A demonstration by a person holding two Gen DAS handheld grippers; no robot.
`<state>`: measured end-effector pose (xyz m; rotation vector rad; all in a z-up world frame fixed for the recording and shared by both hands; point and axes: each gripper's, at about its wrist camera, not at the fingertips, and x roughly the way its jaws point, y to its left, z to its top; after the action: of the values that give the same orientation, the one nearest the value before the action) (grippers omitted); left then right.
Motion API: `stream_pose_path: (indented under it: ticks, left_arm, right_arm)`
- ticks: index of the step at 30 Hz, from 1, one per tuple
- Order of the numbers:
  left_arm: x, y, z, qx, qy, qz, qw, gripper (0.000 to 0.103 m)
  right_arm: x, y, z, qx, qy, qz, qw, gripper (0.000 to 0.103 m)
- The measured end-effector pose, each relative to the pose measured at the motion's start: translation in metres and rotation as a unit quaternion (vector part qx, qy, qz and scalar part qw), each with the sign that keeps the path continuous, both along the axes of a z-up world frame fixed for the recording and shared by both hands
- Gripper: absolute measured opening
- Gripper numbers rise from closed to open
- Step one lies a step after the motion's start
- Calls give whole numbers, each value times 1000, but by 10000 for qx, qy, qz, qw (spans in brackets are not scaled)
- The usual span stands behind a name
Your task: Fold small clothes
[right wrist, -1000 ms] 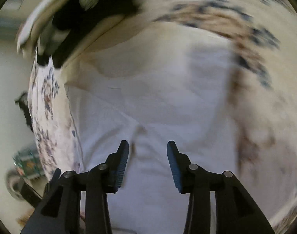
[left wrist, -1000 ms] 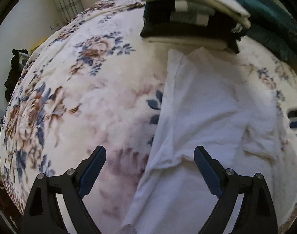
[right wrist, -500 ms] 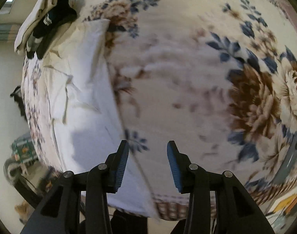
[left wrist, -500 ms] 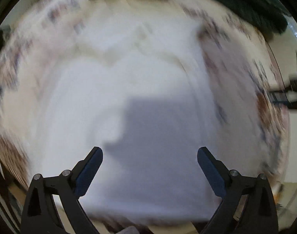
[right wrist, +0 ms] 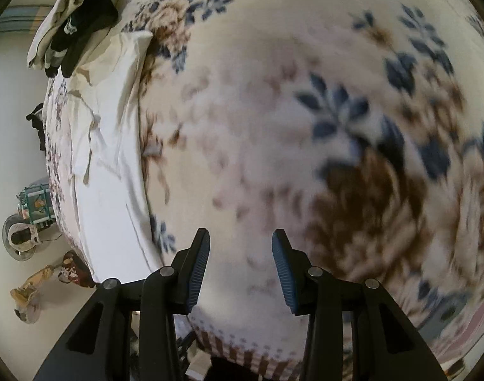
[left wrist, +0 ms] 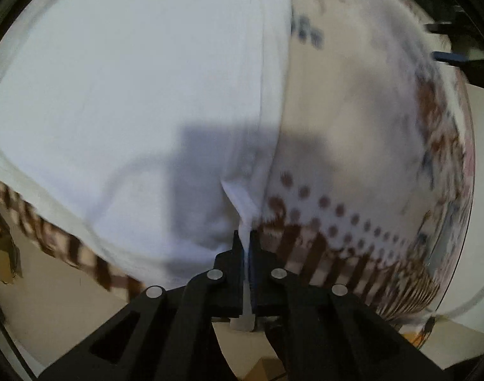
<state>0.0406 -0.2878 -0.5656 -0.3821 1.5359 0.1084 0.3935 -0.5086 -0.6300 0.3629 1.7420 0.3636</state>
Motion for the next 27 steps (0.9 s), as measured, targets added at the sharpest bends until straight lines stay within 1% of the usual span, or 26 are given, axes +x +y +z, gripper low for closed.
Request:
stream_pose_path:
  ticks: [4, 8, 9, 11, 13, 15, 18, 20, 21, 22, 23, 25, 27]
  left_arm:
    - [-9, 16, 38, 189, -395, 105, 9990, 0]
    - [-19, 35, 69, 341, -664, 256, 9969, 0]
    - [-22, 40, 76, 336, -705, 307, 9965, 0]
    - [-24, 49, 86, 367, -770, 406, 9955, 0]
    - [-20, 49, 93, 380, -819, 476, 9948, 0]
    - [-18, 54, 99, 415, -867, 546, 9939, 0]
    - [-16, 60, 106, 444, -916, 618, 9929, 0]
    - [-15, 68, 108, 439, -954, 670, 9922, 0]
    - [-15, 72, 110, 437, -979, 694, 9918, 0]
    - [-15, 77, 112, 415, -1007, 709, 9915, 0]
    - [-15, 84, 114, 426, -1044, 711, 9911, 0]
    - [-16, 99, 121, 426, -1144, 724, 9899, 0]
    - [-18, 126, 127, 389, -1217, 851, 9881, 0]
  right_arm:
    - [50, 25, -5, 251, -132, 1, 9996, 43]
    - [104, 63, -15, 594, -248, -70, 9979, 43]
    - [121, 76, -20, 756, -220, -120, 9968, 43]
    - [141, 93, -27, 993, -147, -246, 9946, 43]
    - [164, 113, -37, 1143, -84, -341, 9928, 43]
    - [181, 130, -46, 1190, -48, -419, 9920, 43]
    - [201, 157, -58, 1243, 8, -385, 9915, 43]
    - [210, 178, -68, 1028, 80, -237, 9944, 43]
    - [212, 183, -71, 975, 83, -247, 9949, 30]
    - [213, 190, -74, 903, 107, -264, 9955, 13]
    - [214, 197, -74, 806, 104, -258, 9964, 4]
    - [214, 208, -62, 652, -92, -250, 9975, 4]
    - [218, 225, -36, 619, -342, -233, 9972, 4]
